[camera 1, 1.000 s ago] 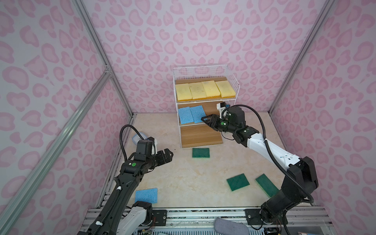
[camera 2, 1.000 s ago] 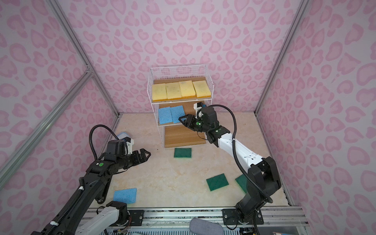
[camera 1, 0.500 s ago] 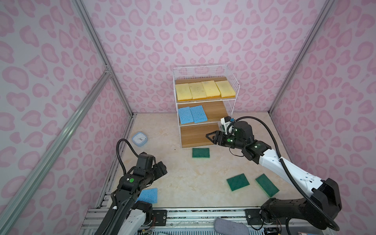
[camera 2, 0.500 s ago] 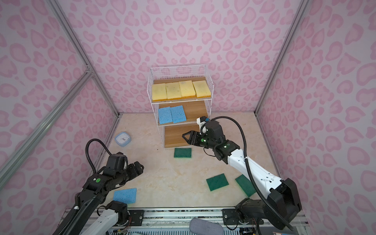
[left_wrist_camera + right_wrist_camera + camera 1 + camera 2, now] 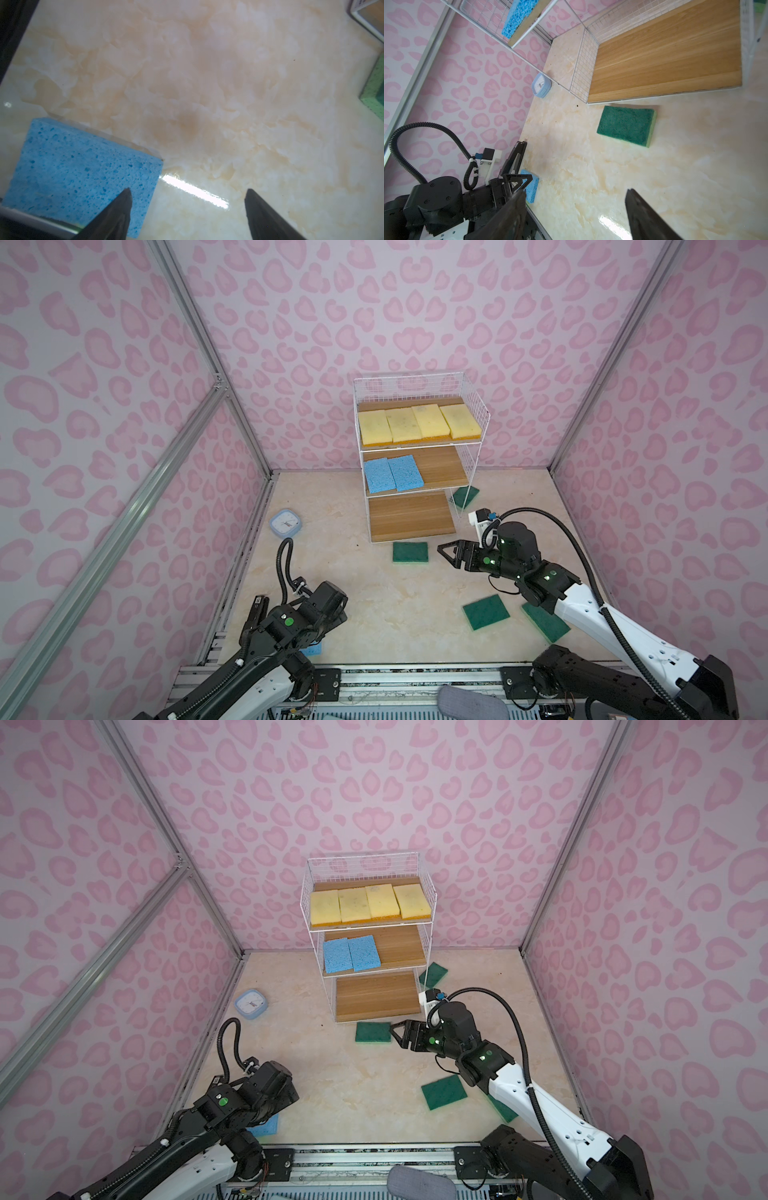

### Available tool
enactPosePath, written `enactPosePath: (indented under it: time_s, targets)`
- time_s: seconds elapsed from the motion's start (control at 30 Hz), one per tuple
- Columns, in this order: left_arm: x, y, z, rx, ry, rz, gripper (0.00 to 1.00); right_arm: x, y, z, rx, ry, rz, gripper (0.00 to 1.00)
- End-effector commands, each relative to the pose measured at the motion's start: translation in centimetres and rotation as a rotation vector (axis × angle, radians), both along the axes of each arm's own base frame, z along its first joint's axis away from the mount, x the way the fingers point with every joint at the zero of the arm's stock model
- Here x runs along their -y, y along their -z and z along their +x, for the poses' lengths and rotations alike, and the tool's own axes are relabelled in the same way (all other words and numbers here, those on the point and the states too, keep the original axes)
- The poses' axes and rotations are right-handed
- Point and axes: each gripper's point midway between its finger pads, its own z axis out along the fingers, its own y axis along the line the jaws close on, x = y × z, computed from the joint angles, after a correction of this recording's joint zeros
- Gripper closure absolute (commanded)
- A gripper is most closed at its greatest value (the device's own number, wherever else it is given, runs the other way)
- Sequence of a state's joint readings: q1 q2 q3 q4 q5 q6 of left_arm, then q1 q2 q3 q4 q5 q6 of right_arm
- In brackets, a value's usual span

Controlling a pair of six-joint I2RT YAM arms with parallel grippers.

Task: Arrange cleaning sponges on a shelf
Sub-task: Move the cleaning sponge to the center of the table.

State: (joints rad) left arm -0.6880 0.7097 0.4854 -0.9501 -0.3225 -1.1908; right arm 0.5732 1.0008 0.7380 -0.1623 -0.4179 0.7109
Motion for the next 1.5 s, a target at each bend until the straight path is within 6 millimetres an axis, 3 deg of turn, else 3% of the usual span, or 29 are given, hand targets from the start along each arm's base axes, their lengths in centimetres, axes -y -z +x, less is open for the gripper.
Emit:
enactPosePath:
  time_s: [0.0,0.13,0.87,1.1,1.47]
  targets:
    - [-1.7,1.2,-0.7,-0.021,-0.106,0.061,0.13,0.7,0.1,-0.3,0.021,0.015,-0.006,0.23]
    - [-1.7,2.9,-1.3,-0.056,-0.118,0.073,0.13,1.6,0.0,-0.6,0.03,0.026,-0.009,0.22]
    - [1.1,2.8,1.7,-0.041,-0.029,0.1,0.19,2.9,-1.0,-0.1,0.042,0.066,0.018,0.22]
    - [2.2,3.8,2.0,-0.086,-0.003,0.108,0.0,2.9,-1.4,0.3,0.048,0.067,0.018,0.22]
    - [3.1,5.3,2.1,-0.025,-0.069,-0.012,0.03,3.3,-0.9,0.2,0.037,0.071,0.016,0.21]
